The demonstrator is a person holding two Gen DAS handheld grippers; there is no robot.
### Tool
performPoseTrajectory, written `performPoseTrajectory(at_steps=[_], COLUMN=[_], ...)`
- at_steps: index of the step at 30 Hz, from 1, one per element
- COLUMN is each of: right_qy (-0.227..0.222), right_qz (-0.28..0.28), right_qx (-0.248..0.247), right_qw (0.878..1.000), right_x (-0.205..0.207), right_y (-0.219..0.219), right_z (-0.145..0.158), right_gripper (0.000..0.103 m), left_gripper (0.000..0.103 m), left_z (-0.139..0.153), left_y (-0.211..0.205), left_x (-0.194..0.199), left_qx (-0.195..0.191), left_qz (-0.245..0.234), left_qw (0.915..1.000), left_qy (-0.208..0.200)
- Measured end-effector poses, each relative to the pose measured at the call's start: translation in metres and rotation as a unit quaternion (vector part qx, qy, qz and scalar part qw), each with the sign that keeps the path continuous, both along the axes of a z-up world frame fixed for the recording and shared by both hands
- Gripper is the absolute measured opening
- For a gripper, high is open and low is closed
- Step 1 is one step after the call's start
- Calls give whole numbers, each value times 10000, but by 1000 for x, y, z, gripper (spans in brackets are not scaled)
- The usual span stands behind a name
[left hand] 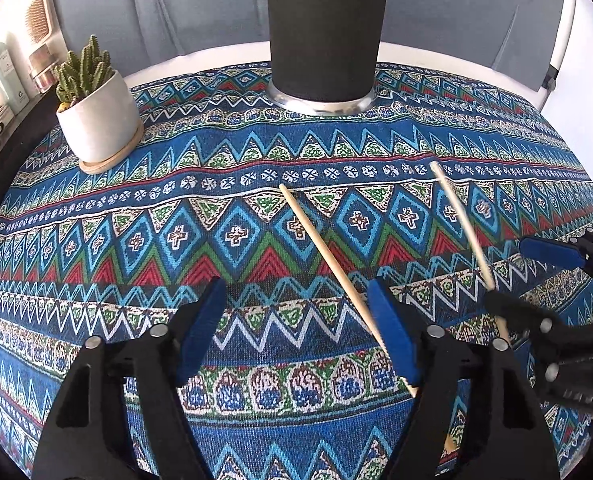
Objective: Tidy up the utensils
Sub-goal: 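Close the left tool on one wooden stick while the right tool grasps another, then lift both held sticks upright and carry them above the black cup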
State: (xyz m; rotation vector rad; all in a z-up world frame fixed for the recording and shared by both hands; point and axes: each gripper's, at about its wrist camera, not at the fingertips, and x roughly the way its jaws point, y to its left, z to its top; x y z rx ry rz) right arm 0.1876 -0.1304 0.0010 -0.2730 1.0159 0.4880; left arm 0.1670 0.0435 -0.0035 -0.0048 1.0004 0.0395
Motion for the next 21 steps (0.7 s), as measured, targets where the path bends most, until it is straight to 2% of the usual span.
performPoseTrajectory(at_steps=[1, 2, 3, 6, 9, 12, 15, 21], right_qy=[-39, -46, -35, 31, 89, 16, 63, -136], right_qz=[-28, -70, -111, -150, -176, -132, -359, -510], right_qx=[7, -1, -32, -42, 0, -2, 193, 375], right_qw=[10000, 10000, 9999, 9999, 9998, 9999, 9991, 9979], right_x=[-1, -1, 1, 3, 5, 7, 5, -7], right_y=[-5, -10, -14, -22, -24, -30, -45, -60], right_z=[1, 2, 2, 2, 3, 2, 3, 25], right_gripper=[29, 12, 7, 5, 4, 4, 4, 4], left_gripper=[59, 48, 35, 7, 5, 5, 5, 5], left_z=[1, 2, 4, 6, 8, 11, 12, 20], left_y=[2, 6, 9, 23, 36, 54, 63, 69], left_x=[-4, -7, -10, -18, -26, -31, -34, -41], left_qx=[-4, -11, -5, 0, 93, -11, -36, -93], left_qz=[41, 60, 75, 111, 109, 283, 347, 415], left_qw=[10000, 10000, 10000, 9999, 9999, 9996, 9993, 9990], left_qy=[-39, -55, -62, -26, -24, 57, 143, 125])
